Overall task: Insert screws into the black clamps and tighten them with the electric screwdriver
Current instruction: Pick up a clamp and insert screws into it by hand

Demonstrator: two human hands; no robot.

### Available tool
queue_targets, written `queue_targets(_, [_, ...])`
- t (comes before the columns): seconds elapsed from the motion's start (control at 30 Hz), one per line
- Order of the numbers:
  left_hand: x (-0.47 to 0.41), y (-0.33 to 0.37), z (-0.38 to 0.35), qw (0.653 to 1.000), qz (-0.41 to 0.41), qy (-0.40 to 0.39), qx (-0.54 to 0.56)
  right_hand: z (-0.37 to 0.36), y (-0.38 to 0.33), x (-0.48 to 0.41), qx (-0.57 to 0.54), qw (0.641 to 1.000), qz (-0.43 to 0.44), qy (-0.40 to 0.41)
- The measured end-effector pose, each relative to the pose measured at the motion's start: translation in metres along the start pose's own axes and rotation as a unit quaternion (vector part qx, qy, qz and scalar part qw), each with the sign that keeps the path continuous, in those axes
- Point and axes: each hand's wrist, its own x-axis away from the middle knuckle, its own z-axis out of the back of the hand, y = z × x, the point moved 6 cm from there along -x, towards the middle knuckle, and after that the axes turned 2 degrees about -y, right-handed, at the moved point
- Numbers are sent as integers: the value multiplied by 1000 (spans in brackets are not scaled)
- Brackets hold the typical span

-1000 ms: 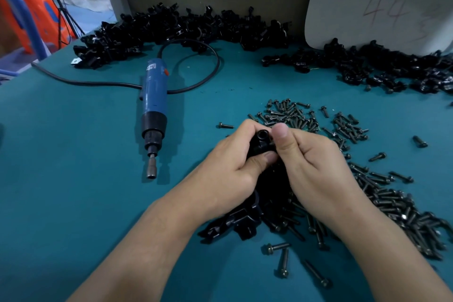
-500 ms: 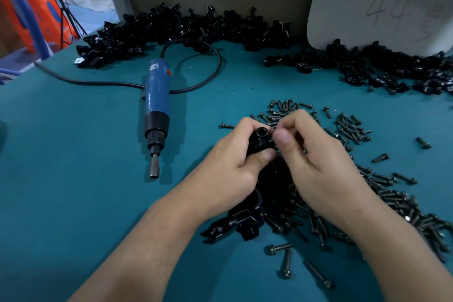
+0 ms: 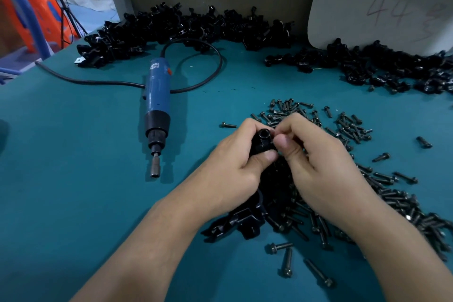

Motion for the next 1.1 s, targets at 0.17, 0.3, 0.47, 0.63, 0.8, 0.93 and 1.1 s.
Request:
queue_targets(0.17, [2,4,-1,1000,-22,-11,-7,-6,-1,-1,-38,999,-31,17])
queue_targets(0.3, [0,2,3,1000,-6,14,9,0,-2,1,-19,1000,-12,11])
queue_targets(0.47, [1,1,0,1000,3,-2,5,-2,-2,0,-11,1000,0,8])
queue_targets(0.63, [0,1,1,1000,-9,1,-3,-5,-1,-1,-24,1000,-14,12])
queue_targets(0.8, [0,1,1,1000,3,2,-1,-1,-3,0,-9,1000,6,15])
queue_targets(0.93, [0,1,-2,1000,-13,-8,-5,-5,-3,-1,-15,999,-10,31])
queue_targets(1.1, [-1,0,1,1000,0,2,9,1,-1,1,-26,1000,-12,10])
